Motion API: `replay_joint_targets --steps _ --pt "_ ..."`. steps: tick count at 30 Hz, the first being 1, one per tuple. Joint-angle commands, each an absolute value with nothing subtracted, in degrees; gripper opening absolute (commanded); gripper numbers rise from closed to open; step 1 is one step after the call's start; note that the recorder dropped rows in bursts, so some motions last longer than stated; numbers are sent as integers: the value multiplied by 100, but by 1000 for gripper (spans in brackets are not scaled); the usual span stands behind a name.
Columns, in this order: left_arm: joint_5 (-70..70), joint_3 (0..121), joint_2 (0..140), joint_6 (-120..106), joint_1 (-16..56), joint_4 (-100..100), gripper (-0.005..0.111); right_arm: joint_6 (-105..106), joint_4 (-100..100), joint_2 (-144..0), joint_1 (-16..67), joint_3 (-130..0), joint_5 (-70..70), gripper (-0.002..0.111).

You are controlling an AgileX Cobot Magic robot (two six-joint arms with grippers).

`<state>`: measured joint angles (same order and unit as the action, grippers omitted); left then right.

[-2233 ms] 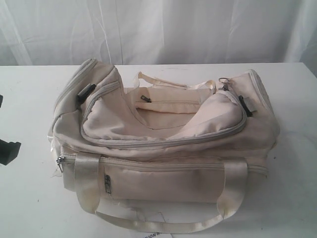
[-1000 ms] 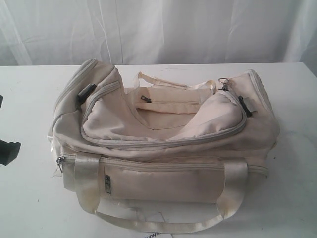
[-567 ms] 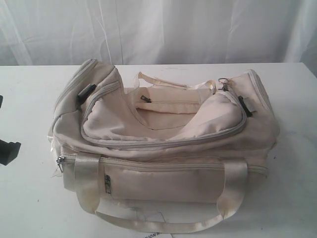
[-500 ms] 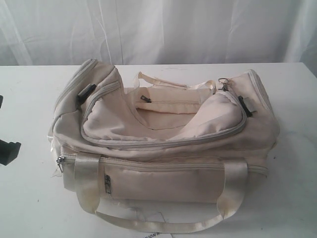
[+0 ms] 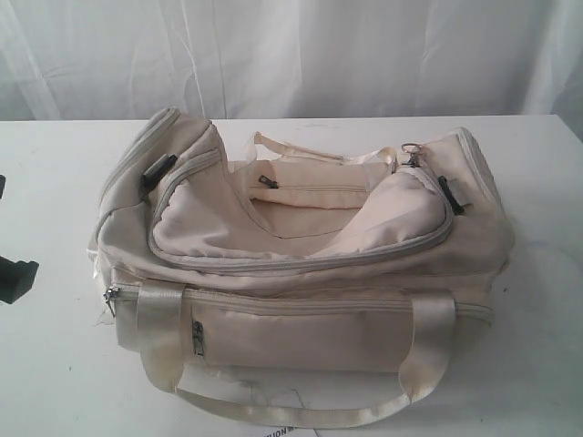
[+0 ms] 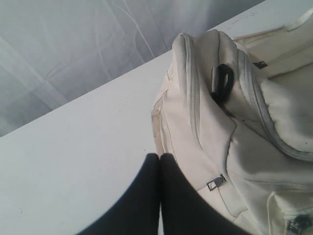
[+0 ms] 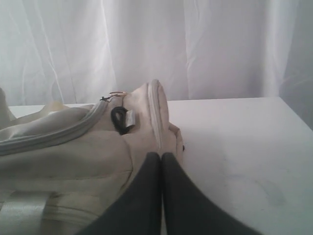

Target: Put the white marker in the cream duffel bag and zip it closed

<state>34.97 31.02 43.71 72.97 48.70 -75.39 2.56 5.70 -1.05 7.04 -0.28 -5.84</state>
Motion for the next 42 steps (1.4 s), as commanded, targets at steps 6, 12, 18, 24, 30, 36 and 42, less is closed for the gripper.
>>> replay_joint_targets --steps 6,12,18,24,30,36,42 --pt "3559 3067 4338 7331 4863 -7561 0 280 563 -74 81 0 -623 0" --pt "3559 3067 4338 7331 4863 -7561 0 280 563 -74 -116 0 -623 0" --pt "3559 3067 4338 7331 4863 -7561 0 280 563 -74 -116 0 -623 0" --pt "3559 3067 4338 7331 4863 -7561 0 280 563 -74 -116 0 -623 0" --pt "3559 3067 4338 7331 4863 -7561 0 280 563 -74 -116 0 -623 0" --pt "3559 3067 4338 7331 4863 -7561 0 280 563 -74 -116 0 -623 0" --pt "3559 3067 4338 7331 4863 -7561 0 280 563 -74 -116 0 -623 0"
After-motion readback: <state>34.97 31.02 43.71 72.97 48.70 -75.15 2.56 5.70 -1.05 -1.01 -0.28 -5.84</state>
